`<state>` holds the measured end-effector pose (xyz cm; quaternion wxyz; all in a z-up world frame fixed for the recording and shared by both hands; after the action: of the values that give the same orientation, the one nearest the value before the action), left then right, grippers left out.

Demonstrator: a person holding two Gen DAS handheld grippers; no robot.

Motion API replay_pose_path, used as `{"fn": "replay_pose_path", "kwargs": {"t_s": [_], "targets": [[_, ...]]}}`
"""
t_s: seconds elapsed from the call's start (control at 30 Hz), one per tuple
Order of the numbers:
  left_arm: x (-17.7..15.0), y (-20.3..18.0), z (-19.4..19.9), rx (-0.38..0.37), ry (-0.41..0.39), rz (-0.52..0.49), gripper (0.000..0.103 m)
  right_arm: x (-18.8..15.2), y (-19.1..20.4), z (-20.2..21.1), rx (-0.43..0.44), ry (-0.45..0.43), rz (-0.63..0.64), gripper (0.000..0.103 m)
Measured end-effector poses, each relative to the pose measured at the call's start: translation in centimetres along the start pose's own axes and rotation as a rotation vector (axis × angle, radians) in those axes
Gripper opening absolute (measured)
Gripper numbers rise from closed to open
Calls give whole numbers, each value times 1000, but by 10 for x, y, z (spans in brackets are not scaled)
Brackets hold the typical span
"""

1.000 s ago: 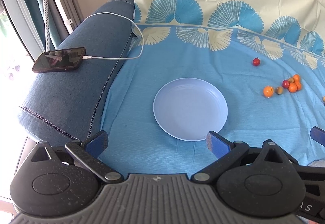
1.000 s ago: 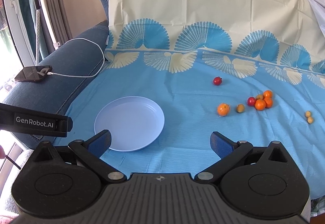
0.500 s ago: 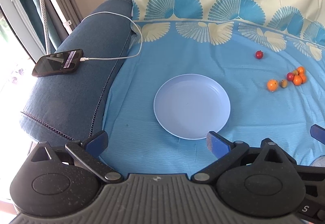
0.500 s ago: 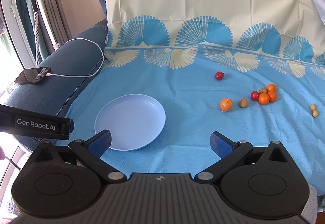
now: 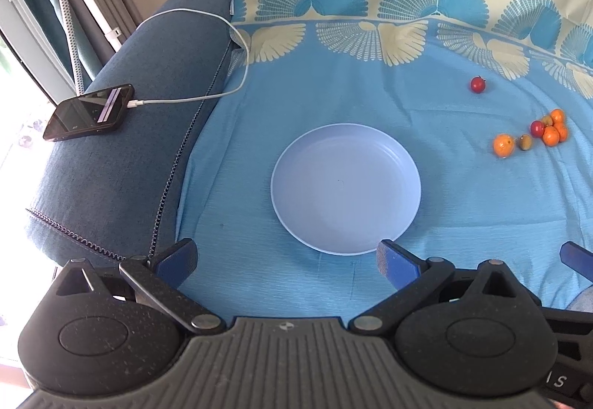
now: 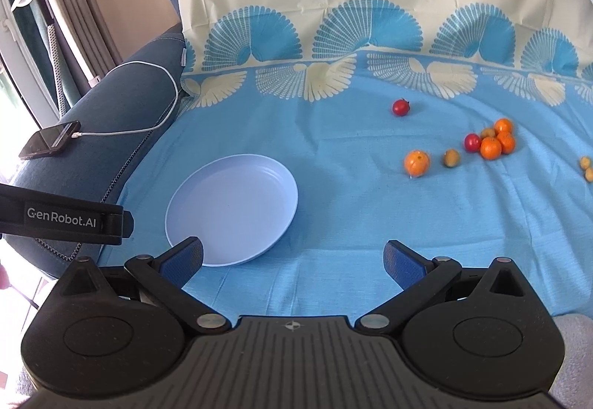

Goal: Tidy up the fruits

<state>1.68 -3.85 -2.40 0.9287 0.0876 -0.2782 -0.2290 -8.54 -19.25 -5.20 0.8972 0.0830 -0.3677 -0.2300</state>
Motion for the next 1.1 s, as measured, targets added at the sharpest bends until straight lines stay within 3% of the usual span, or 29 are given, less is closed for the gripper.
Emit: {"fn": "replay_pose_path", "kwargs": {"t_s": [0.17,0.3,0.47,0.63,0.8,0.93,1.1], "targets": [[17,-23,-3,-28,-20,-25,103,10,-26,1,-11,-26,-60,103],[38,-61,-13,-49,-44,-60,103,20,-76,7,-67,-104,-156,103],[68,-126,-38,-154,-55,-112,103,28,-161,10,-252,-172,-239,103],[102,-197,-87,-240,-17,-154,103,50,-267,9,-433,-269,-344,103],[132,-246,-144,-251,30,-159,103,75,-372,-18,-575,-315,-446,102],[148,-271,-183,-243,77,-176,103,92,-432,-61,-648,-259,-458,102],[158,-296,-211,-243,112,-208,103,110,-471,-116,-677,-202,-440,102]]}}
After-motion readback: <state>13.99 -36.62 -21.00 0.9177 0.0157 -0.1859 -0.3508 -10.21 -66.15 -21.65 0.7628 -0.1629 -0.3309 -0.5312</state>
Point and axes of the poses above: each gripper's, at about its wrist camera, not at the fingertips, and z roughly against the way its jaws point, y to its left, x to its top, the point moved 4 cm from there along -z, roughly the way its jaws point, and after that the axes turned 8 degrees about -z, right-handed, at the moved point
